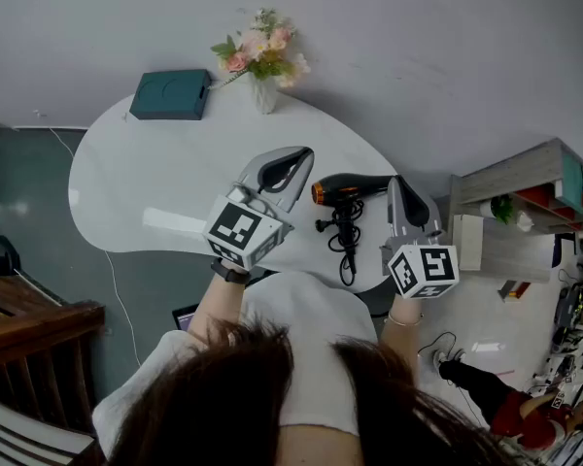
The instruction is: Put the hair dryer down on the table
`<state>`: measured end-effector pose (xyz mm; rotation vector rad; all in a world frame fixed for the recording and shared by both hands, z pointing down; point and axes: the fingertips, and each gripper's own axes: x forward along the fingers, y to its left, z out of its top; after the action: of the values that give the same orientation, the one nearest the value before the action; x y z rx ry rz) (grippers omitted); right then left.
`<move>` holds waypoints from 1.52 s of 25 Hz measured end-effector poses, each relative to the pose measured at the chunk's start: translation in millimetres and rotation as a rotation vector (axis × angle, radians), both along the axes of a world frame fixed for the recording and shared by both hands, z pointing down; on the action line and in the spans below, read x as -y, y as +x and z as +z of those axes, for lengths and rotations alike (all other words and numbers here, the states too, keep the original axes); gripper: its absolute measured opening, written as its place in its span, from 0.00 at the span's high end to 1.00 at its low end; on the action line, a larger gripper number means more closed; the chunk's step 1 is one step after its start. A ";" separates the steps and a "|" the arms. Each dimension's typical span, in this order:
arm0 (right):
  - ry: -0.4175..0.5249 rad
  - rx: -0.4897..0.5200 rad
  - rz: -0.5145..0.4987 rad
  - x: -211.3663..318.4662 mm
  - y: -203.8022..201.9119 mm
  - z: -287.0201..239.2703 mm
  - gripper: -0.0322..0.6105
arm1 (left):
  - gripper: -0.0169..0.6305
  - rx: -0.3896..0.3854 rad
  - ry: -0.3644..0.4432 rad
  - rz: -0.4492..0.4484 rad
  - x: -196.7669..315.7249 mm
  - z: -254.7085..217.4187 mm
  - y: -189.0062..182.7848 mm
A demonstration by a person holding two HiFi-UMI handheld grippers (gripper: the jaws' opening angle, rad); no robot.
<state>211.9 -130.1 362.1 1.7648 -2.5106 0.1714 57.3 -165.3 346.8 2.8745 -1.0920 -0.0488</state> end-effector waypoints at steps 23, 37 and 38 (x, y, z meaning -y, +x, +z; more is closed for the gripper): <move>-0.002 -0.048 -0.006 -4.2 2.2 0.2 0.95 | 0.88 0.013 -0.013 -0.014 -0.2 7.1 -5.5; -0.018 -0.037 -0.009 -4.3 -1.8 6.3 0.95 | 0.88 0.018 -0.029 -0.041 -3.9 14.0 -13.8; -0.021 -0.036 -0.010 -3.9 -1.9 7.2 0.95 | 0.88 0.018 -0.030 -0.041 -4.0 14.9 -14.3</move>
<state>210.0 -126.2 369.3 1.7317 -2.4825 0.1636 43.1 -161.3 361.7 2.8314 -1.1452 -0.0081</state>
